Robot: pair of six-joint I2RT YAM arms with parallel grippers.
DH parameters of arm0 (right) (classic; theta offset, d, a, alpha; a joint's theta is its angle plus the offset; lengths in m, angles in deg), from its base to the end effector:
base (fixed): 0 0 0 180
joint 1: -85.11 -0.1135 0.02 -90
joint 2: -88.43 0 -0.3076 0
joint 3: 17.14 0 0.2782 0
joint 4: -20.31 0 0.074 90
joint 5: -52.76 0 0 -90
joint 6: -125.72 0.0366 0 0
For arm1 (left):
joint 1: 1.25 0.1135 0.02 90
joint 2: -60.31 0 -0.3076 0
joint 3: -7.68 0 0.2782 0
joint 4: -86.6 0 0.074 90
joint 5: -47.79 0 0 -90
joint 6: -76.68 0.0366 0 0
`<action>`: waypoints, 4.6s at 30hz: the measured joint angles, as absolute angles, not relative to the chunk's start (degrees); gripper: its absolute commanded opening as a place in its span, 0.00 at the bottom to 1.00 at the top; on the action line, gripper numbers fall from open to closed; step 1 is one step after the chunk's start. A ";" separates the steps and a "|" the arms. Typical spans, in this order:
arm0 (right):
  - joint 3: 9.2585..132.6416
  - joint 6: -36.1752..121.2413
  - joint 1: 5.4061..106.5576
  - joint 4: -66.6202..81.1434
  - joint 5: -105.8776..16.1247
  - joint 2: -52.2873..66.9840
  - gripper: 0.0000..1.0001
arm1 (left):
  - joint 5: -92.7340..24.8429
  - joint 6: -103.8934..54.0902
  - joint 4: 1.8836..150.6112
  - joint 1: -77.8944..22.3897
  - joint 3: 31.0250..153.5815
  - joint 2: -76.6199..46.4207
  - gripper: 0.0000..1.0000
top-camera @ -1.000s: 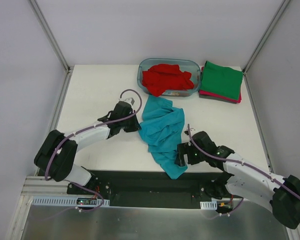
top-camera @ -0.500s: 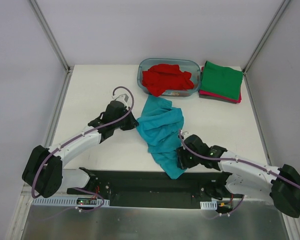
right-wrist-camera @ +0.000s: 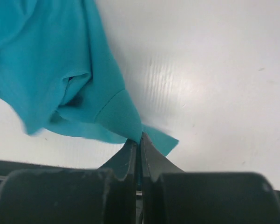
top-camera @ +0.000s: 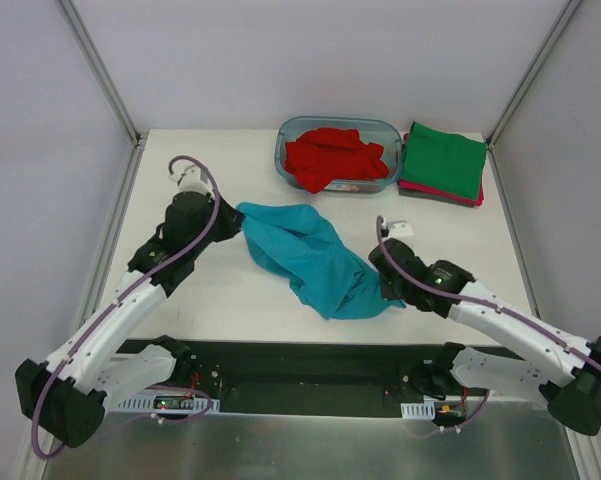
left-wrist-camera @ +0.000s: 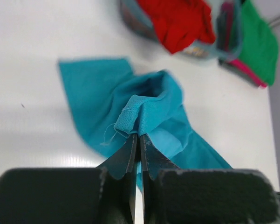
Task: Fold and stack the t-shirts
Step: Flatten out the tshirt
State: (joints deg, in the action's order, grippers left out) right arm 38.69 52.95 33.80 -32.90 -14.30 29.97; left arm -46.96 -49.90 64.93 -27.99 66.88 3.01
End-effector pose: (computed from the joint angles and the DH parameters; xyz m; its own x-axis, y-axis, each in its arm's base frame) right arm 0.1346 0.1452 0.2738 -0.6664 -0.3958 -0.6318 -0.4027 0.9043 -0.1417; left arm 0.2120 -0.1034 0.3442 -0.4683 -0.4291 -0.7724 0.1242 0.8335 -0.5383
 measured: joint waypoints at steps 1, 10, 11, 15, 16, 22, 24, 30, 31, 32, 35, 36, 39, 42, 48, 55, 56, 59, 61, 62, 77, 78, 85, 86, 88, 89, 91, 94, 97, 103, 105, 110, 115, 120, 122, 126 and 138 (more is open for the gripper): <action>41.34 52.73 34.13 -34.60 -12.29 30.76 0.01 | -48.40 -49.64 63.95 -27.86 68.38 4.78 0.00; 66.54 46.70 38.17 -43.58 -2.06 40.20 0.01 | -62.13 -44.44 56.93 -27.78 86.68 16.21 0.00; 69.07 45.70 38.17 -43.89 -1.90 41.29 0.01 | -63.31 -43.56 56.43 -27.78 88.84 16.87 0.00; 78.03 42.16 38.17 -44.76 -2.03 44.09 0.01 | -66.68 -40.24 55.16 -27.78 96.40 18.83 0.00; 80.13 41.22 38.17 -44.98 -2.03 44.46 0.01 | -67.33 -39.34 54.88 -27.78 98.15 19.18 0.00; 86.32 35.71 38.21 -44.98 1.09 43.92 0.01 | -72.88 -35.19 54.70 -27.78 102.46 19.79 0.00; 86.38 34.55 38.24 -45.22 3.41 42.78 0.01 | -74.83 -34.34 54.09 -27.78 102.28 18.83 0.00; 86.78 30.70 40.58 -45.53 7.52 34.63 0.01 | -76.60 -32.09 53.02 -26.79 104.18 8.23 0.00; 87.61 29.92 41.69 -45.57 7.56 32.73 0.01 | -76.29 -31.87 52.54 -26.51 105.32 6.20 0.00; 88.79 29.13 43.05 -45.51 7.45 30.72 0.01 | -75.70 -31.67 52.17 -26.07 106.70 3.66 0.00; 91.32 27.38 46.87 -44.76 6.49 26.83 0.01 | -74.61 -31.26 50.64 -25.53 108.14 -0.47 0.00; 91.37 27.01 47.50 -44.70 5.83 26.76 0.01 | -74.26 -31.19 49.61 -25.53 108.12 -0.44 0.00; 89.64 25.98 48.16 -43.21 0.85 29.93 0.01 | -74.15 -31.26 49.41 -25.53 105.87 3.97 0.00; 83.34 26.44 48.16 -41.14 -2.73 36.90 0.01 | -74.52 -32.02 49.59 -25.53 100.27 12.54 0.00; 66.56 30.83 48.27 -40.37 -8.55 49.12 0.01 | -75.70 -37.79 49.30 -25.48 85.04 25.41 0.00; 59.91 32.89 54.04 -40.61 -12.83 35.33 0.01 | -72.29 -41.51 47.84 -21.59 78.31 7.99 0.00; 60.26 32.93 56.49 -39.98 -13.93 31.44 0.01 | -70.41 -41.79 48.60 -19.51 78.79 3.45 0.00; 61.86 32.80 62.91 -37.44 -17.99 19.26 0.08 | -63.29 -42.53 50.79 -12.89 80.86 -11.59 0.12; 62.86 32.39 64.88 -35.45 -20.20 12.14 0.09 | -60.10 -42.56 50.94 -10.38 83.49 -19.64 0.16; 63.11 32.08 65.16 -34.34 -21.01 9.30 0.10 | -58.79 -42.51 51.36 -9.72 84.99 -23.13 0.20; 52.33 37.76 65.19 -27.87 -14.41 18.10 0.96 | -40.34 -44.00 55.88 -14.25 69.67 -3.72 0.99; 50.30 38.85 65.27 -28.33 -13.97 20.88 0.96 | -39.38 -44.48 55.93 -16.72 66.72 -0.01 0.99; 33.38 47.25 67.79 -26.71 -16.24 42.41 0.96 | -33.37 -52.59 57.70 -37.66 47.73 14.85 0.90; 31.19 48.01 67.90 -25.84 -17.31 45.38 0.96 | -33.37 -53.96 57.98 -38.97 45.94 15.12 0.89; 28.40 49.19 67.96 -24.44 -18.82 49.21 0.96 | -33.32 -56.94 59.73 -41.83 42.15 15.05 0.82; 27.26 49.74 67.96 -23.67 -19.54 50.69 0.96 | -33.34 -58.42 61.02 -42.95 40.60 14.61 0.79; 25.29 50.92 67.96 -22.12 -20.81 52.79 0.96 | -33.47 -61.18 64.71 -44.34 38.35 12.60 0.70; 23.39 52.67 67.96 -20.63 -21.97 53.08 0.96 | -34.15 -64.00 71.12 -44.85 37.67 7.05 0.57; 22.41 53.89 67.96 -19.98 -23.00 51.98 0.96 | -35.90 -65.61 76.38 -44.85 38.11 1.72 0.40; 20.88 55.40 68.01 -17.92 -24.90 49.56 0.96 | -41.41 -66.20 80.45 -44.85 42.29 -7.88 0.00; 20.37 55.66 68.01 -17.46 -25.57 49.45 0.96 | -43.16 -65.31 80.32 -44.82 43.79 -9.38 0.00; 19.74 55.62 68.01 -17.18 -26.43 49.34 0.96 | -47.66 -60.59 70.83 -44.82 52.38 -7.07 0.00; 19.74 55.12 68.01 -17.18 -26.62 48.27 0.96 | -50.83 -58.21 59.51 -43.75 58.83 3.25 0.00; 19.76 53.17 68.01 -17.20 -27.65 44.42 0.96 | -49.54 -56.41 51.75 -35.34 60.06 6.44 0.00; 19.92 52.43 68.01 -17.14 -28.15 42.17 0.96 | -48.64 -55.54 50.31 -31.60 60.06 4.15 0.00; 20.40 51.20 68.01 -16.81 -29.22 37.93 0.97 | -47.38 -53.42 49.39 -26.57 61.72 -6.26 0.00; 20.51 49.13 68.03 -14.64 -30.54 34.37 0.97 | -41.80 -48.44 55.88 -24.80 74.79 -21.41 0.00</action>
